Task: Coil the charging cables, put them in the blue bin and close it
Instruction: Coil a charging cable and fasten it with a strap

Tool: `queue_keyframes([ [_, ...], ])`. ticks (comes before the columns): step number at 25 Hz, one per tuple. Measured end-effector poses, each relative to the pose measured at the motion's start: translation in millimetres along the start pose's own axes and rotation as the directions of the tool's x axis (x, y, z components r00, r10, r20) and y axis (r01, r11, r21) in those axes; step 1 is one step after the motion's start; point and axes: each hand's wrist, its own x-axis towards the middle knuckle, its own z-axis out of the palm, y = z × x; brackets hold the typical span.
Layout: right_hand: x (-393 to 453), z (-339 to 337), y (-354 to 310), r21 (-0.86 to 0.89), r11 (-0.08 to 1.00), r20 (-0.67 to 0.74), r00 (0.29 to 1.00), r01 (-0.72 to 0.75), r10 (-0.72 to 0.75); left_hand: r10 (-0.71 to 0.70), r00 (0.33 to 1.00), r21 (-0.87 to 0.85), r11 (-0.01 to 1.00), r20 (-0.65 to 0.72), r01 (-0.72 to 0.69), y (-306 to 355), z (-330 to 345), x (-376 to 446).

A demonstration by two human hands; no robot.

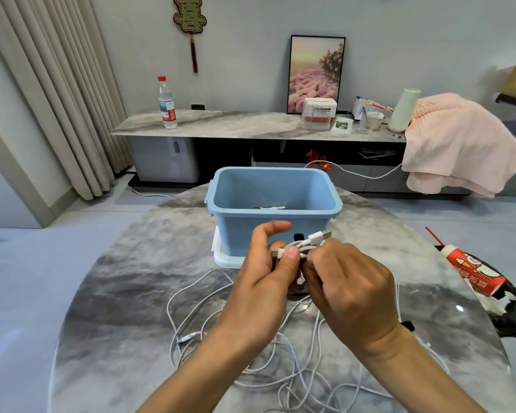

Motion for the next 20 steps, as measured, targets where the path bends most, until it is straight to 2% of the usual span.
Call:
queue_keyframes([
  [5, 0, 1, 4, 0.002, 1.000, 0.025, 1.000, 0.011, -0.011, -0.194, 0.981, -0.207, 0.960, -0.001, 0.190, 3, -4, 5],
  [10, -1, 3, 3, -0.002, 0.999, 0.043, 0.999, 0.033, -0.032, -0.260, 0.966, -0.235, 0.938, 0.006, 0.254, 4, -10, 6],
  [14, 0, 1, 4, -0.076, 0.993, 0.157, 0.983, -0.085, 0.096, -0.271, 0.962, -0.228, 0.939, -0.028, 0.258, 0, -8, 6],
  [18, 1, -8, 3, 0.128, 0.977, 0.306, 0.944, -0.170, 0.124, -0.258, 0.964, -0.193, 0.951, -0.071, 0.240, -4, -8, 8],
  [20, 0, -11, 5, 0.250, 0.903, 0.416, 0.881, -0.348, 0.225, -0.231, 0.969, -0.152, 0.964, -0.086, 0.217, -6, -9, 9],
])
